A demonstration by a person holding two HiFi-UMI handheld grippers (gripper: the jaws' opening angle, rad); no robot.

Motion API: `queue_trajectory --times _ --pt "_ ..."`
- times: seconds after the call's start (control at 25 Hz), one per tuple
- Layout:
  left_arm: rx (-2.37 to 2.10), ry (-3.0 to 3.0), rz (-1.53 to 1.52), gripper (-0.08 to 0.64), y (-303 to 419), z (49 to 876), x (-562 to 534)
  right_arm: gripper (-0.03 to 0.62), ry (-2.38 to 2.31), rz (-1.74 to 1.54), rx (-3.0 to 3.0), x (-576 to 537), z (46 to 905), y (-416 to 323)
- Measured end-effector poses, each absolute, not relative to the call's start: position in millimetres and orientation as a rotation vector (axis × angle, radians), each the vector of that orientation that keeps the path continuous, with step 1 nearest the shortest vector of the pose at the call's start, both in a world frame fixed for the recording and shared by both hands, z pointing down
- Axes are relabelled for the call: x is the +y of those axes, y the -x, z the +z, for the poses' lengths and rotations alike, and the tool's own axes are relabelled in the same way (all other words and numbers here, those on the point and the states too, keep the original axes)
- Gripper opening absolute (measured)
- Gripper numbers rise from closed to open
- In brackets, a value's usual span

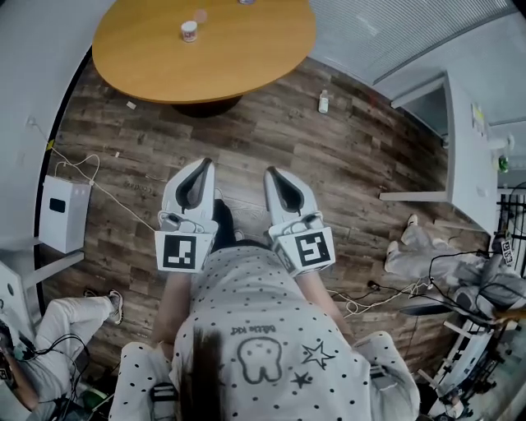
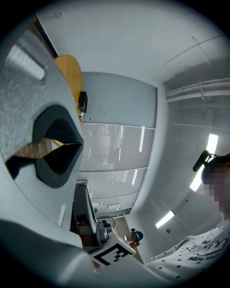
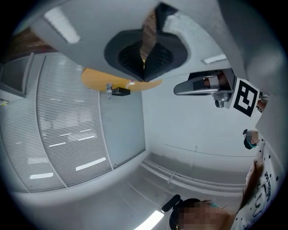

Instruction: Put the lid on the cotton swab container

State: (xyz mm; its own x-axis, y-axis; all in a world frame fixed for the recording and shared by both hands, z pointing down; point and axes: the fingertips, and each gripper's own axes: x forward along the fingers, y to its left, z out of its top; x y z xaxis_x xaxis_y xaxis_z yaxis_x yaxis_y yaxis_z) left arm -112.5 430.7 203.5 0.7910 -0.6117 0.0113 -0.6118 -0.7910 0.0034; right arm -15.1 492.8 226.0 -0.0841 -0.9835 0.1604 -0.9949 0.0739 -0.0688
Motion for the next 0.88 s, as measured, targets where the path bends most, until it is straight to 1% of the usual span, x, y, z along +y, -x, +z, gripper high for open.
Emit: queue_trajectory --times 0.44,0.88 --pt "-1.000 -3.009 -0.017 0.009 118 183 330 0.003 -2.069 0.171 -2.256 391 209 22" --pt "-1.058 -2.982 0.016 0.009 135 196 285 0.003 -2.043 0.173 -2.279 341 215 32"
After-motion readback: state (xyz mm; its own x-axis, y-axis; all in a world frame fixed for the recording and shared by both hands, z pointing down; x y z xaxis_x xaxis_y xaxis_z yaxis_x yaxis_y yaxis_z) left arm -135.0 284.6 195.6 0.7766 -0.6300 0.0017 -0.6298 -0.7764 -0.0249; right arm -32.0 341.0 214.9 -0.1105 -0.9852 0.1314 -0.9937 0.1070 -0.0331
